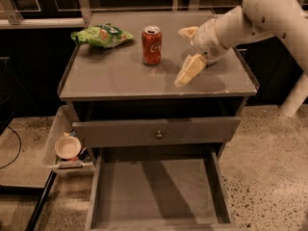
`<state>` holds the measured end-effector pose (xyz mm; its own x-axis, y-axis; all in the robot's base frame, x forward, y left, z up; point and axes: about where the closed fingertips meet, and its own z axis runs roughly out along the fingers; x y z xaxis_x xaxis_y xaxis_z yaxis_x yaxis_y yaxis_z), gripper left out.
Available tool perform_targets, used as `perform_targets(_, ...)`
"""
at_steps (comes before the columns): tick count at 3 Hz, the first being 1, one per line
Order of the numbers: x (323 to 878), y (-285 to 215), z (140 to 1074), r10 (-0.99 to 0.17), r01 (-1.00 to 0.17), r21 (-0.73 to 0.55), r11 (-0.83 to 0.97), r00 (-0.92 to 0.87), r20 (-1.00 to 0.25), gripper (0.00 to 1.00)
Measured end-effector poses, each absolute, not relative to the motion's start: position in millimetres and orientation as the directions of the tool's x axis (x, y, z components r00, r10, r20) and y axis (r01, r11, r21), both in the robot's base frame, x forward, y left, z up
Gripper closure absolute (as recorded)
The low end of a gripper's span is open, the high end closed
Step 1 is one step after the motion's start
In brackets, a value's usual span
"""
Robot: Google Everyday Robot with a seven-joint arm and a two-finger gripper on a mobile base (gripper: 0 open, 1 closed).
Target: Place coke can into middle drawer
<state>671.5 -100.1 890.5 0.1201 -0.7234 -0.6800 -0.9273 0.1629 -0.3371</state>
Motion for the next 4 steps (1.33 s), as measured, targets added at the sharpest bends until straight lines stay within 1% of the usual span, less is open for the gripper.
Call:
perform_targets(2,715.8,-79.9,870.6,-0.58,-0.958,-0.222,0.18,0.079,-0.811,0.0)
perform_targets(3,734.2,-68.6,868.9,-0.517,-0.965,-0.183,0.185,0.063,-0.854,0.0)
perform_targets(4,748.7,-57.7,875.8,-0.466,-0.966,-0.172,0.195,0.063,-0.882,0.0)
